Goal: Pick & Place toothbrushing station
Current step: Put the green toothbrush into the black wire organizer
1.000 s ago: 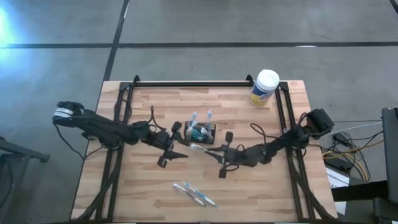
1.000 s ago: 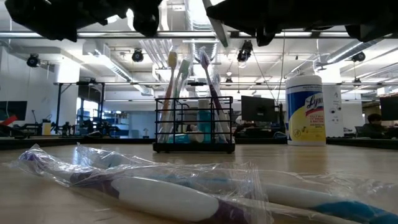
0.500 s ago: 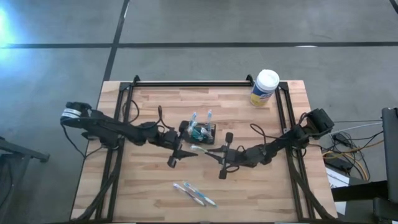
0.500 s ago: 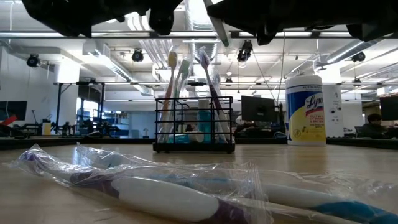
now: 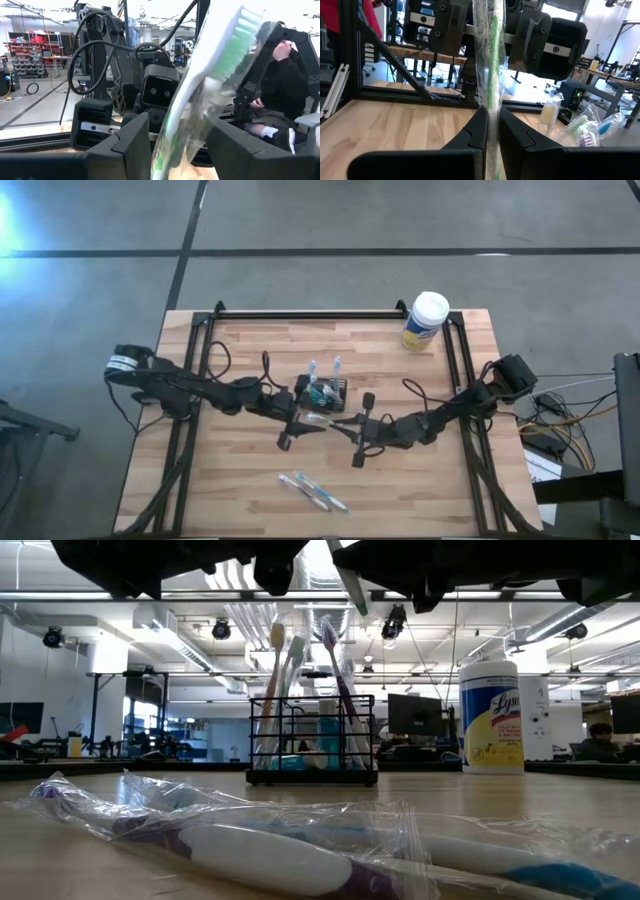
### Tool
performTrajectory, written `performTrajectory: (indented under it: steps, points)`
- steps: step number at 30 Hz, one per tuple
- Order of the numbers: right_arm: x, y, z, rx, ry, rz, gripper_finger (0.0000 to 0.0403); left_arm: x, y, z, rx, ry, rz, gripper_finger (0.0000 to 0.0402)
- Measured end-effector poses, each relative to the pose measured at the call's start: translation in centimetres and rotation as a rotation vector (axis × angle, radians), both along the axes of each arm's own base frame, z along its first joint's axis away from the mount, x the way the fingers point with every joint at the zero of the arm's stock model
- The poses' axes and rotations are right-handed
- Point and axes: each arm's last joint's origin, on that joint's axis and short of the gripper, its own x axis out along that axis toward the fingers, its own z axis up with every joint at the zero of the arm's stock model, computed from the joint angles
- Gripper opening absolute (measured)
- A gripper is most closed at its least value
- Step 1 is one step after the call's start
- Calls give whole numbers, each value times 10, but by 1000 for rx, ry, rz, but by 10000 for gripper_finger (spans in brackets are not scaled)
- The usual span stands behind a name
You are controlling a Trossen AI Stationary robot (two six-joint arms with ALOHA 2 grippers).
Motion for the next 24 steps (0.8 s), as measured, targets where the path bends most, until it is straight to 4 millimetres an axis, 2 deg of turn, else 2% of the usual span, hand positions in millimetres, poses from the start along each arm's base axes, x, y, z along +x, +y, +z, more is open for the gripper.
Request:
performTrajectory:
  steps: [4, 10, 18, 21, 24]
  points:
    - [0, 0, 0, 7, -1, 1, 23, 1, 0, 3, 5, -12, 1, 151]
    - [0, 1, 0, 12, -3, 4, 23, -1, 0, 7, 41, -34, -5, 26]
    - [0, 2, 0, 21, -5, 44, 28, -2, 0, 13, 98, -11, -35, 22]
    - [-2, 3, 5, 17, -19, 60, 48, -11, 2, 19, 126, 8, -29, 22]
    - [-6, 2, 15, 2, -37, 64, 73, -24, 5, 33, 161, -8, -19, 22]
